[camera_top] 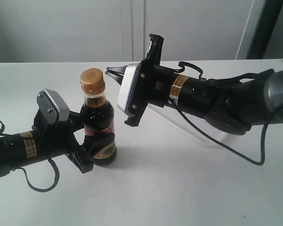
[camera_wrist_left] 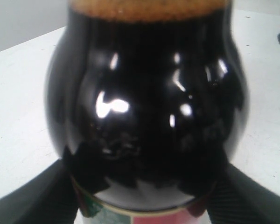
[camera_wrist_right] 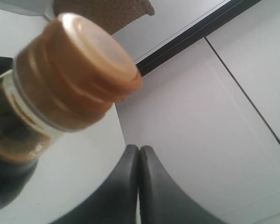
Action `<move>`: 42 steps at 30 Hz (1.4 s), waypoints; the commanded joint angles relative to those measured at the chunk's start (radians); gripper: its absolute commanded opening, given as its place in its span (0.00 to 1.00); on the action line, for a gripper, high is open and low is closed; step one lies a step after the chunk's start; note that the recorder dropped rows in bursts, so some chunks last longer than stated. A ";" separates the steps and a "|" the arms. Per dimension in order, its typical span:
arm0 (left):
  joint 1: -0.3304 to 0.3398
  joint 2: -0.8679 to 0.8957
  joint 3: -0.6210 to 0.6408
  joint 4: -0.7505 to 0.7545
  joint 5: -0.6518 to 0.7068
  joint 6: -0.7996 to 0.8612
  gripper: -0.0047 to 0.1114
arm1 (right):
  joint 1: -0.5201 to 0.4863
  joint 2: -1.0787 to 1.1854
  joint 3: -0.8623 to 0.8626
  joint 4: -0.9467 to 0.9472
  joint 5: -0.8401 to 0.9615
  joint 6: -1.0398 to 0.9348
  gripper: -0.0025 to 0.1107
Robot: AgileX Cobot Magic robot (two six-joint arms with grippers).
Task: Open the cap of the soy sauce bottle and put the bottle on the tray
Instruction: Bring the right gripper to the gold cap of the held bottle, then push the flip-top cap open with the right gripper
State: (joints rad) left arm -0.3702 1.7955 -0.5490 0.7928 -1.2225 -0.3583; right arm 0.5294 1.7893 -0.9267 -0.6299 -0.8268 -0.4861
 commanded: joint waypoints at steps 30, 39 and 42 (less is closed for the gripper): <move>-0.004 -0.003 0.000 0.022 0.001 -0.001 0.04 | 0.060 -0.008 -0.019 0.008 0.010 -0.004 0.02; -0.004 -0.003 0.000 0.013 0.001 -0.001 0.04 | 0.060 -0.041 -0.019 0.006 0.001 0.006 0.02; -0.004 -0.003 0.000 -0.002 0.001 -0.001 0.04 | 0.060 -0.052 -0.019 0.002 0.000 0.040 0.02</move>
State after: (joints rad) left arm -0.3702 1.7955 -0.5490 0.7884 -1.2225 -0.3583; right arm 0.5874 1.7581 -0.9433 -0.6152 -0.8125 -0.4753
